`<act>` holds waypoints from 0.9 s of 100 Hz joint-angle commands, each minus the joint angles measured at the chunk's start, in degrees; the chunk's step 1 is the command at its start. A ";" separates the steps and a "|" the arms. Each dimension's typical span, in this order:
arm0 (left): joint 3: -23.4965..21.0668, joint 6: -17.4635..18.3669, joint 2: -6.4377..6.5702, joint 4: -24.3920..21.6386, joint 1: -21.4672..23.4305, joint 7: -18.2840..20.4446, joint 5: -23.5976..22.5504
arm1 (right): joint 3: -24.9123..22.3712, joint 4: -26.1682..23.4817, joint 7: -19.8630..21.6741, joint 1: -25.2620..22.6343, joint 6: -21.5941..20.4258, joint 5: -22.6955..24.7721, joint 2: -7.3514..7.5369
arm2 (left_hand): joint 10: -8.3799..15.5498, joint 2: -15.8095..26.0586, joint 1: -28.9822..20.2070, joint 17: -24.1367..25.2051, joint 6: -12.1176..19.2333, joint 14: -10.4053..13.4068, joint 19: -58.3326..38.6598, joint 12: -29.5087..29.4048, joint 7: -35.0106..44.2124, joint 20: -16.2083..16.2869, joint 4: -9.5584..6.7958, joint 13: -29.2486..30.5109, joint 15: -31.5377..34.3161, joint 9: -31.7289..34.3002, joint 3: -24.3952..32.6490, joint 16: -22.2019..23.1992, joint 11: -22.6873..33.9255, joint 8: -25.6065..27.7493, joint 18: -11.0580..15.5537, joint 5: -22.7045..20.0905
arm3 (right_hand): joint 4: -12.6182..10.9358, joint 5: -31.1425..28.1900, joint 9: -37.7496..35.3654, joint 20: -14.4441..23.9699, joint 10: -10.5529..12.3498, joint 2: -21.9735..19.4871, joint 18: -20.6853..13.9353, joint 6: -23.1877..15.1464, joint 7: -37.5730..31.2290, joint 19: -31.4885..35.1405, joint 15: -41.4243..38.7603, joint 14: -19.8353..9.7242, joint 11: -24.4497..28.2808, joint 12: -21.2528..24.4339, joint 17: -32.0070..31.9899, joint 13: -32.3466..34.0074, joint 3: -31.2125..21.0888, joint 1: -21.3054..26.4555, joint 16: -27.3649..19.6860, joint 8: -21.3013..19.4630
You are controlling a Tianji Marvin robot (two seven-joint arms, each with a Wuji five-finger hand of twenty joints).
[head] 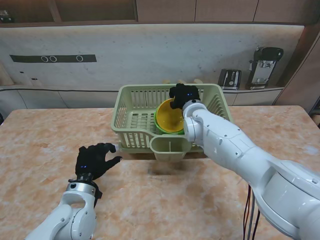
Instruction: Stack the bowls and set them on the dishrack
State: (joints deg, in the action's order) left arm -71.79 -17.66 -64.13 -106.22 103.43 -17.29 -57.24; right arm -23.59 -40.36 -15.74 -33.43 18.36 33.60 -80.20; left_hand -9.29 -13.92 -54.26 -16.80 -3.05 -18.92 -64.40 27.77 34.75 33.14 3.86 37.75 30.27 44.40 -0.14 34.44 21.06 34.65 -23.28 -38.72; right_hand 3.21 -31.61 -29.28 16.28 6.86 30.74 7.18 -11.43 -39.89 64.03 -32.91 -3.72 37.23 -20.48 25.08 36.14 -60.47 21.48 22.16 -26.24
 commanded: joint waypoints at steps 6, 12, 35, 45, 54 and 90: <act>-0.02 0.14 -0.15 -0.37 0.36 0.60 0.00 | 0.10 -0.75 1.02 -0.09 0.59 0.31 0.02 | 0.47 -0.70 -1.33 0.25 1.38 0.23 -0.98 0.64 0.82 0.74 -0.77 0.78 0.34 1.40 -0.36 0.77 0.16 0.58 0.67 0.20 | -2.06 2.42 3.13 0.94 -1.56 -0.88 1.24 2.04 1.47 -0.86 1.25 0.76 -0.49 0.69 -2.10 -2.13 0.89 -1.77 -1.30 -0.82; -0.02 0.14 -0.15 -0.37 0.36 0.61 0.00 | 0.14 -1.09 1.38 -0.12 1.01 0.53 0.23 | 0.39 -0.63 -1.31 0.25 1.40 0.26 -0.98 0.63 0.82 0.74 -0.76 0.75 0.33 1.34 -0.36 0.77 0.13 0.58 0.68 0.21 | -2.09 2.85 4.06 0.93 -1.86 -0.58 1.44 2.36 2.00 -1.17 1.61 0.89 -0.63 0.76 -2.81 -2.76 0.98 -2.03 -1.44 -0.93; -0.02 0.14 -0.15 -0.37 0.36 0.61 0.00 | -0.13 -2.82 2.60 -0.48 2.70 1.39 1.13 | 0.47 -0.69 -1.32 0.21 1.39 0.34 -0.99 0.65 0.86 0.74 -0.75 0.73 0.30 1.39 -0.38 0.76 0.16 0.59 0.77 0.17 | -2.06 4.97 7.23 1.12 -2.99 -0.12 1.44 4.00 3.96 -1.59 2.54 1.31 -0.61 0.85 -3.97 -4.47 1.52 -3.07 -1.82 -1.10; -0.02 0.14 -0.15 -0.37 0.36 0.61 0.00 | -0.58 -3.79 2.90 -0.77 3.25 1.67 1.58 | 0.59 -0.70 -1.33 0.27 1.39 0.36 -0.94 0.65 0.85 0.72 -0.76 0.78 0.33 1.41 -0.37 0.77 0.16 0.58 0.71 0.19 | -2.07 4.92 7.59 1.22 -2.98 -0.08 1.54 4.04 4.24 -1.66 2.61 1.43 -0.41 0.88 -4.24 -4.69 1.68 -3.22 -1.85 -1.30; -0.02 0.14 -0.15 -0.37 0.36 0.61 0.00 | -1.38 -5.12 2.86 -1.33 3.63 2.10 2.14 | 0.53 -0.66 -1.32 0.27 1.39 0.26 -0.95 0.65 0.85 0.73 -0.76 0.76 0.31 1.42 -0.37 0.77 0.16 0.59 0.69 0.19 | -2.07 4.55 7.42 1.33 -2.89 -0.01 1.62 3.76 4.20 -1.64 2.62 1.37 -0.22 0.89 -4.29 -4.69 1.75 -3.27 -1.87 -1.53; 0.14 0.87 -0.16 -0.09 0.15 0.34 0.18 | -7.07 -15.35 2.39 -5.80 3.17 7.46 6.62 | 0.58 -0.57 -1.25 0.27 1.35 0.40 -0.96 0.63 0.77 0.73 -0.76 0.80 0.27 1.40 -0.39 0.75 0.12 0.57 0.70 0.22 | -1.61 -2.69 -1.25 2.01 0.40 0.54 1.71 -2.97 -0.08 -0.54 0.82 0.57 0.30 0.91 -2.33 -0.54 1.92 -3.11 -1.24 -4.03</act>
State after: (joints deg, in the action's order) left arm -71.74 -17.03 -64.13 -106.14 103.39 -17.55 -57.17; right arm -30.37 -54.38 -13.83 -38.14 21.91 40.23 -74.23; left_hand -9.29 -13.92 -54.26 -16.80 -3.05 -18.92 -64.40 27.77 34.75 33.14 3.86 37.75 30.27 44.40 -0.14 34.45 21.06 34.65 -23.27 -38.72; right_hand 2.63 -33.14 -29.06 17.05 5.95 30.74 7.79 -12.71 -38.77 62.72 -31.64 -2.98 37.11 -20.17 22.39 34.42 -58.94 19.29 21.43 -29.50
